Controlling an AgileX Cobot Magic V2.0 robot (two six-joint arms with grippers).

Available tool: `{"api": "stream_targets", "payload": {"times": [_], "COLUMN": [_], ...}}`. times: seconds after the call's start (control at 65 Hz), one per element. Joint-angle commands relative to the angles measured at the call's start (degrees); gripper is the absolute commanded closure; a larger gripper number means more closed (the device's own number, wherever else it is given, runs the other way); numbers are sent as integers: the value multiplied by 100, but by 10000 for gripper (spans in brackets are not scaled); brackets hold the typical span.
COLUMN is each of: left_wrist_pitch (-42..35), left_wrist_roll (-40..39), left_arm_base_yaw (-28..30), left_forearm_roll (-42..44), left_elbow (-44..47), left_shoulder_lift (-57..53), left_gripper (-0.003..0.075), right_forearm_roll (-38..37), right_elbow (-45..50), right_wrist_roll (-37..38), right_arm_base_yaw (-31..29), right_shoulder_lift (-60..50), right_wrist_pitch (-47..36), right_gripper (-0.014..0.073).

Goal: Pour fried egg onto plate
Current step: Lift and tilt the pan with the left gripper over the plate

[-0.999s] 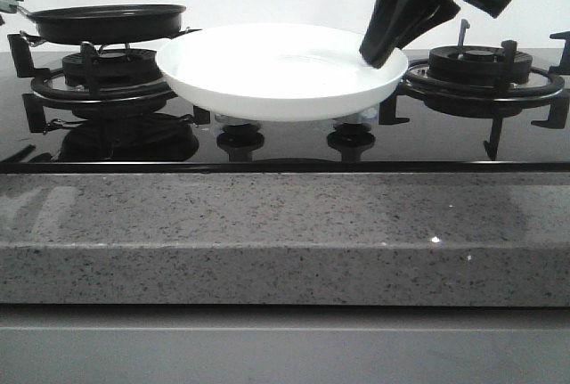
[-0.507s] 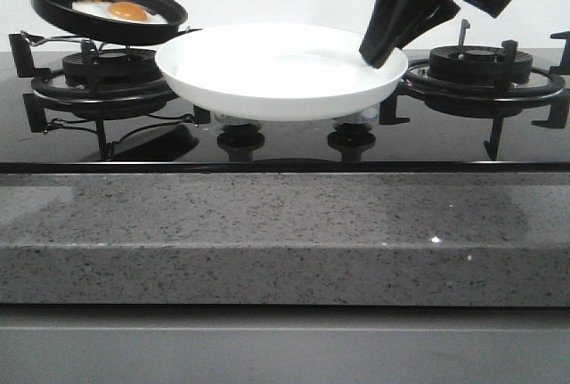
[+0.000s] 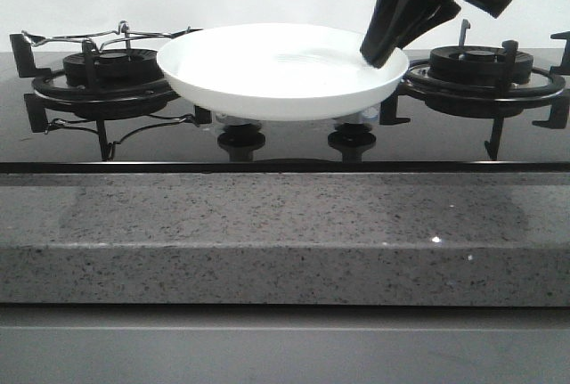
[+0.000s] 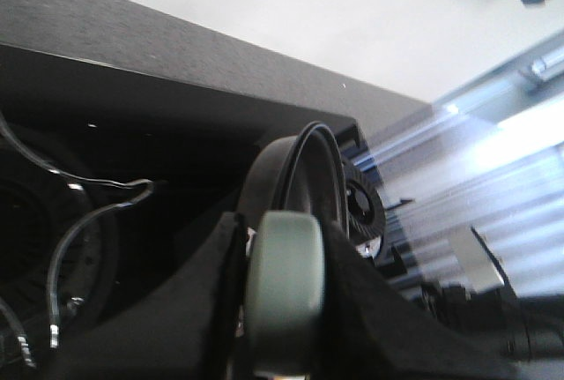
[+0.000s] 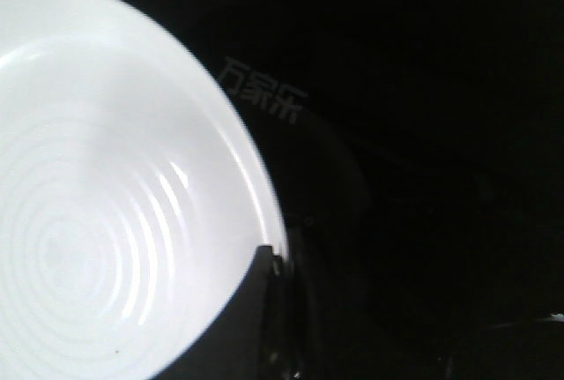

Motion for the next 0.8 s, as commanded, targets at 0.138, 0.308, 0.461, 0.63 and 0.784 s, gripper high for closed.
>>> {"api": "stream_targets", "payload": {"times": [0.138, 0.308, 0.461, 0.63, 0.784], "left_wrist_pitch": [-828, -1720, -2187, -2476, -2505], "left_wrist_roll": [305, 305, 295, 234, -403], "left_arm_base_yaw": [-1050, -2080, -2850, -3559, -4083], "left_forearm_roll": [837, 2228, 3345, 4235, 5522], "left_elbow": [-202, -202, -202, -202, -202], "left_shoulder_lift": [-792, -1189, -1389, -1458, -1458], "left_gripper": [739, 739, 739, 739, 739], "right_forearm_roll": [230, 230, 230, 230, 230], "right_elbow": [-120, -120, -120, -120, -120], "right_wrist_roll": [-49, -49, -49, -49, -49], "right_arm_base_yaw": [-13, -13, -13, -13, -13], "right_shoulder_lift": [-327, -327, -327, -327, -327], "right_wrist_pitch": [-131, -131, -131, -131, -131], "right_gripper": [632, 632, 632, 632, 632]}}
